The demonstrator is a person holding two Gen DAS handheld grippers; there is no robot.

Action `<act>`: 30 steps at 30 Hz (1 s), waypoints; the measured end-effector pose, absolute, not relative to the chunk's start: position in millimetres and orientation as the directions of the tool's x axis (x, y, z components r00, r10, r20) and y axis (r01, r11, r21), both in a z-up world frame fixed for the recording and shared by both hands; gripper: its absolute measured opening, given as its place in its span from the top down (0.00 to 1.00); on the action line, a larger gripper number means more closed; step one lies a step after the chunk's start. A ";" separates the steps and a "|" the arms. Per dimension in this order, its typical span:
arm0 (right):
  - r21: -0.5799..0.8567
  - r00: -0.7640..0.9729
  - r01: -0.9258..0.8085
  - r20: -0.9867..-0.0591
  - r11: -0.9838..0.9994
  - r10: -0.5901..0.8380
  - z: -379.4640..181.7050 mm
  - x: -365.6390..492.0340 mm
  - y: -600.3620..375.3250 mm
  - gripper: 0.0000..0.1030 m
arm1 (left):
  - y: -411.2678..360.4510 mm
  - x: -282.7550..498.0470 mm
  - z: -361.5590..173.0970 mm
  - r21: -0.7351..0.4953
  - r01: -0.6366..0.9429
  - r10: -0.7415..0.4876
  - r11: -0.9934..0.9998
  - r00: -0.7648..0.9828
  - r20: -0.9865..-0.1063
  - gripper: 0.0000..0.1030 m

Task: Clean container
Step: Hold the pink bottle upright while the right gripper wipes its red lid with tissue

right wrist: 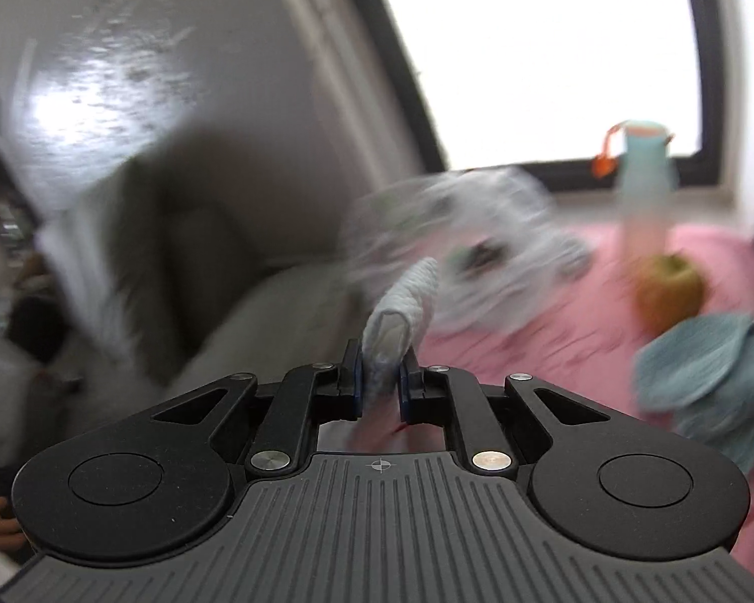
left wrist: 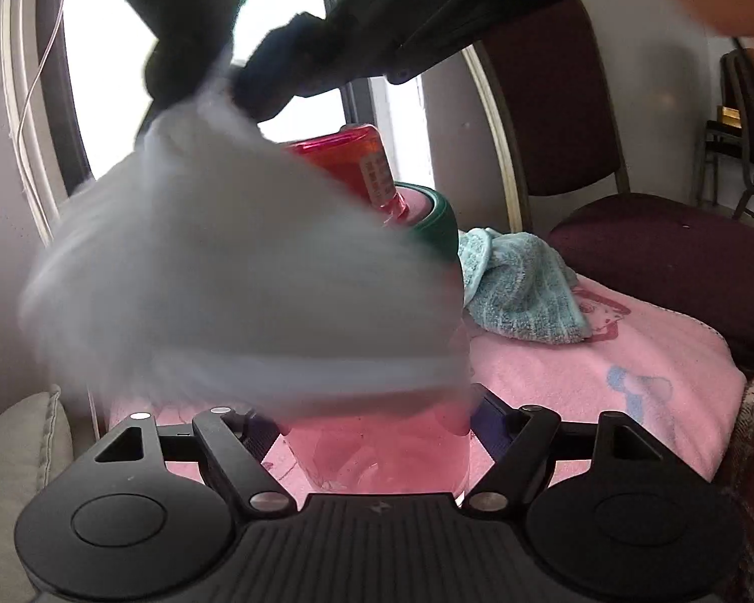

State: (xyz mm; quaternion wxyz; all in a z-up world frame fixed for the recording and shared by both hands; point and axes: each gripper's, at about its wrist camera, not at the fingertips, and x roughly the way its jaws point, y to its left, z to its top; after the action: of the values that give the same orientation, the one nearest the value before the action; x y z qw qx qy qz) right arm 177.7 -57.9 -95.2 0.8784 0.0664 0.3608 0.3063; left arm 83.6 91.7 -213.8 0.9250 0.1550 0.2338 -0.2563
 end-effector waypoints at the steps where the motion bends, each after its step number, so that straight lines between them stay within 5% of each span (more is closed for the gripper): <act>1: 0.311 0.579 -0.470 -0.598 0.826 0.555 -94.9 179.4 -61.7 0.87 | 91.2 83.2 -212.8 0.165 0.546 -0.400 0.822 0.758 -0.515 0.28; 15: 0.398 0.530 -0.442 -0.607 0.804 0.592 -90.5 122.3 -123.5 0.88 | 106.2 107.2 -219.3 0.107 0.547 -0.417 0.830 0.737 -0.532 0.29; 22: 0.018 0.759 -0.416 -0.544 0.909 0.358 -71.1 88.5 -114.5 0.88 | 105.1 104.6 -217.7 0.116 0.550 -0.415 0.827 0.737 -0.534 0.29; 30: 0.402 0.601 -0.417 -0.550 0.815 0.580 -82.5 140.0 -117.2 0.88 | 101.3 99.0 -216.1 0.124 0.552 -0.414 0.824 0.737 -0.534 0.29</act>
State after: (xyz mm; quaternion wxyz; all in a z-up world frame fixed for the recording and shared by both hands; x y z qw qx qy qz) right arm 140.0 -117.2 -82.5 0.8871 0.1170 0.3470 0.2809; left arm 99.0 101.3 -216.1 0.9217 0.1384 0.2504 -0.2621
